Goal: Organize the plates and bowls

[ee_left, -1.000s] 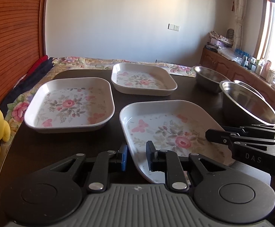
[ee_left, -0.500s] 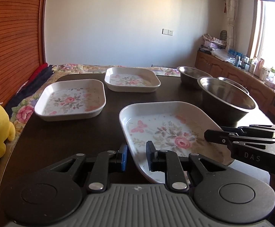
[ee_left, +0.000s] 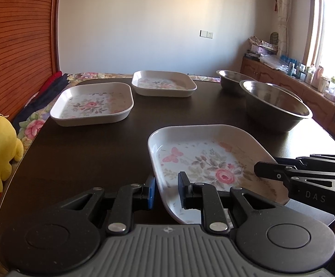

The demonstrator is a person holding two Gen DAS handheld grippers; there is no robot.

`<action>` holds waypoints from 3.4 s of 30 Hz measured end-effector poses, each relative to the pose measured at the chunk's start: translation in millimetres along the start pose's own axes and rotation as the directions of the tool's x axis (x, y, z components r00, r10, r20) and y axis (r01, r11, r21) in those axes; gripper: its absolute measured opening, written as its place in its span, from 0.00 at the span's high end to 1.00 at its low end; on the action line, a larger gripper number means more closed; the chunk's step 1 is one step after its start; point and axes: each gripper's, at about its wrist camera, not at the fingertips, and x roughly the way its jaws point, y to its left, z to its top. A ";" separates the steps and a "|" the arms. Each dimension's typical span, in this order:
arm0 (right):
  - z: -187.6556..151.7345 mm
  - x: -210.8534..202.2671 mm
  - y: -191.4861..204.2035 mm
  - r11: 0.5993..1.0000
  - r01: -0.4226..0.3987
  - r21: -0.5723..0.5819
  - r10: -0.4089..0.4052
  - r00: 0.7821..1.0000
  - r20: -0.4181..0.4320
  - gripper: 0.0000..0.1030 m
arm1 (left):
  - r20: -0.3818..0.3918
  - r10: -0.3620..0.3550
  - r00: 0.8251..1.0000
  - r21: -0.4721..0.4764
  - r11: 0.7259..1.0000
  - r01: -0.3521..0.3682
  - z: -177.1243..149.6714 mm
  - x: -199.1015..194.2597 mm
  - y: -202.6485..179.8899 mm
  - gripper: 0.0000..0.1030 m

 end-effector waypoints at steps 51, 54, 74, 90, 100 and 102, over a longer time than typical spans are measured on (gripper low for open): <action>26.8 -22.0 4.3 1.000 0.003 -0.007 -0.003 0.993 0.122 0.70 | 0.077 0.133 0.988 0.008 0.991 -0.134 30.6 -28.2 11.6 0.00; 32.2 -17.8 7.1 1.000 0.002 -0.021 0.001 0.993 0.119 0.70 | 0.062 0.126 0.990 -0.016 0.992 -0.126 35.9 -29.9 17.0 0.00; 84.9 26.5 28.8 0.993 -0.073 -0.088 0.080 0.993 0.088 0.67 | 0.086 0.202 0.976 0.032 0.978 -0.206 80.3 -15.8 65.3 0.00; 124.4 94.8 53.2 0.981 -0.151 -0.120 0.151 0.989 -0.010 0.66 | 0.078 0.174 0.982 0.037 0.984 -0.177 108.6 33.0 119.3 0.13; 131.8 140.3 58.2 0.979 -0.185 -0.085 0.175 0.979 -0.106 0.64 | 0.020 0.160 0.987 0.023 0.987 -0.161 109.6 73.4 153.8 0.27; 130.9 148.2 59.7 0.979 -0.188 -0.077 0.178 0.976 -0.123 0.64 | 0.006 0.155 0.988 0.018 0.988 -0.155 108.3 80.9 158.7 0.29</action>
